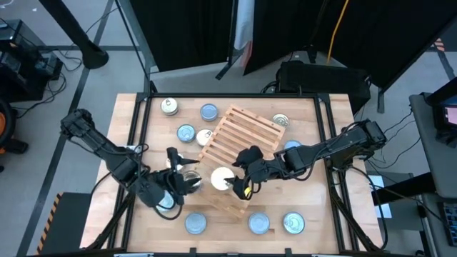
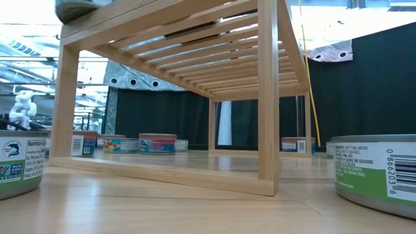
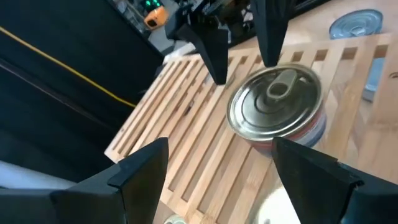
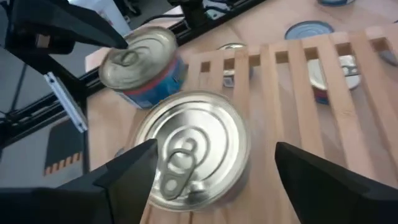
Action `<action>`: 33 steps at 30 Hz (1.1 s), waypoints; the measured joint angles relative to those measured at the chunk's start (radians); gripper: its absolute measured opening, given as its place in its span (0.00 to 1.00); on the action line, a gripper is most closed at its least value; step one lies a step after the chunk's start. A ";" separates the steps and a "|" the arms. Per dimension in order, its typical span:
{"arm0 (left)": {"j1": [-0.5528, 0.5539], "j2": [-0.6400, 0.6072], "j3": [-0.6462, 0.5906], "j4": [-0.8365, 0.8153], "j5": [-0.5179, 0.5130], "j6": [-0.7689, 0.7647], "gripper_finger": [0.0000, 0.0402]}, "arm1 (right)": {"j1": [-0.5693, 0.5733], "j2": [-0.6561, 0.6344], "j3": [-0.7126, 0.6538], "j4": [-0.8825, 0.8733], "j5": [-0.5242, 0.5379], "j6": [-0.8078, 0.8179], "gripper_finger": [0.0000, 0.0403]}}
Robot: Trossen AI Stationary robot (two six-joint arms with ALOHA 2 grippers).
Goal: Stack canned seafood by type on shelf
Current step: Stack the blue-pink tuna can on top of the other blue-pink tuna can on the shelf
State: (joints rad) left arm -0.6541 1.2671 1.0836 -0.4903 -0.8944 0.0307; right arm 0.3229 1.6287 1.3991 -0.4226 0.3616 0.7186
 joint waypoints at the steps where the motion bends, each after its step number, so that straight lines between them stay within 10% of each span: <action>1: 0.005 0.000 0.000 -0.002 0.010 -0.001 0.73 | 0.001 0.000 0.000 -0.003 0.006 -0.007 0.78; 25: -0.195 -0.060 0.028 -0.003 -0.061 -0.056 0.73 | 0.140 -0.119 0.000 -0.098 0.195 -0.163 0.78; 33: -0.296 -0.062 0.026 -0.163 0.110 -0.609 0.73 | 0.238 -0.121 0.000 -0.153 0.198 -0.146 0.78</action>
State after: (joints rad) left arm -0.9504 1.2049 1.1095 -0.6531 -0.7844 -0.5784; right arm 0.5613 1.5082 1.3994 -0.5758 0.5598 0.5723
